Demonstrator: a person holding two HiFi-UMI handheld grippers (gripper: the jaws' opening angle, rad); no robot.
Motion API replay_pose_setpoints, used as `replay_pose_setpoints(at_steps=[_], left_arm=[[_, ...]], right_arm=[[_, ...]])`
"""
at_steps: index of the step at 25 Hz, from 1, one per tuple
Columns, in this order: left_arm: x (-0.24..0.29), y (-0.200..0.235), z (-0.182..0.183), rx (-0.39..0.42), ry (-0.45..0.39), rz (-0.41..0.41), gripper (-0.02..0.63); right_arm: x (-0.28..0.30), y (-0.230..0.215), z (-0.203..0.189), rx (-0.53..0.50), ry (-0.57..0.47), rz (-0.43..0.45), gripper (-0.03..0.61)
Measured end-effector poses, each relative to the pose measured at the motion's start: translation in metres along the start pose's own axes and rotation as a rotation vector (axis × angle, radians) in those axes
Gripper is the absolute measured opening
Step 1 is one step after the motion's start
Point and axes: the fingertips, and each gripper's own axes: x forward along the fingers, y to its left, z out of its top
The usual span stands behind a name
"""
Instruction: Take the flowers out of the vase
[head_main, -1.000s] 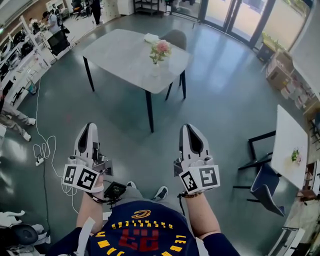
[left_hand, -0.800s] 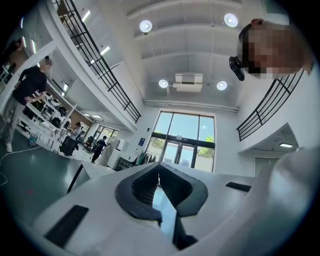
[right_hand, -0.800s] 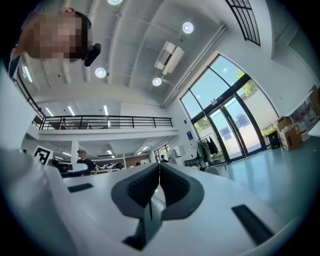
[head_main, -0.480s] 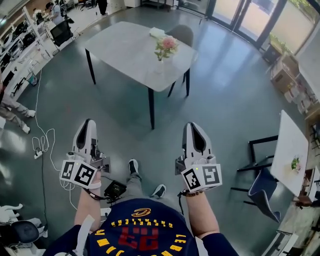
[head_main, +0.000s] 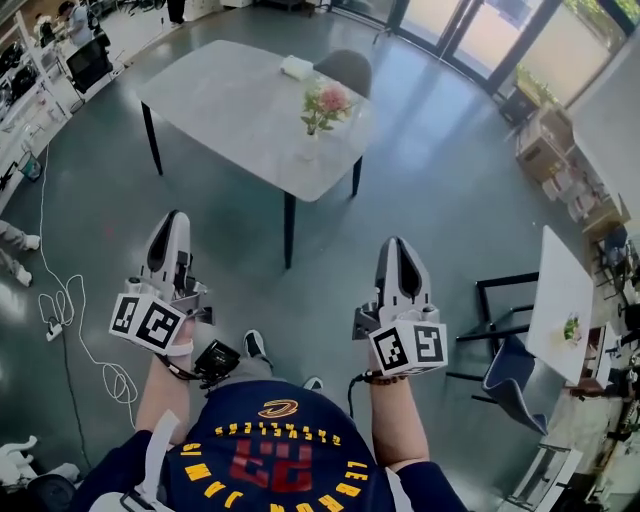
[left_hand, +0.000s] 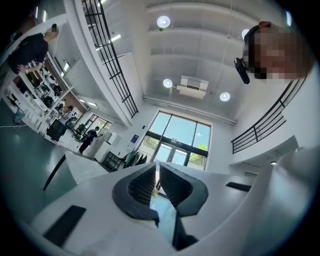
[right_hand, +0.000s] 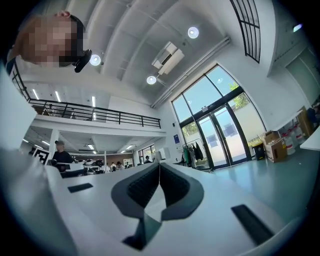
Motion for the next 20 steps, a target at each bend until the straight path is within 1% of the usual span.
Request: replay_pose_setpoints(at_steps=[5,9,16,20], left_arm=[[0.038,0.050,0.023,-0.037,-0.013,-0.040,0.005],[0.058,0.080,0.027,-0.063,-0.006,-0.042,0.005],[0.089,0.119,0.003,-0.092,0.030,-0.018,0.005],[0.109,0.125,-0.014,-0.072,0.046,-0.006,0.024]], right_arm=[[0.048,0.031,0.002,-0.037,-0.015,-0.029,0.008],[0.075,0.041,-0.005,-0.056,0.002,-0.047,0.008],[0.119,0.038,-0.037,-0.046,0.057,-0.045,0.008],[0.143,0.019,-0.057,-0.013,0.063,-0.037,0.008]])
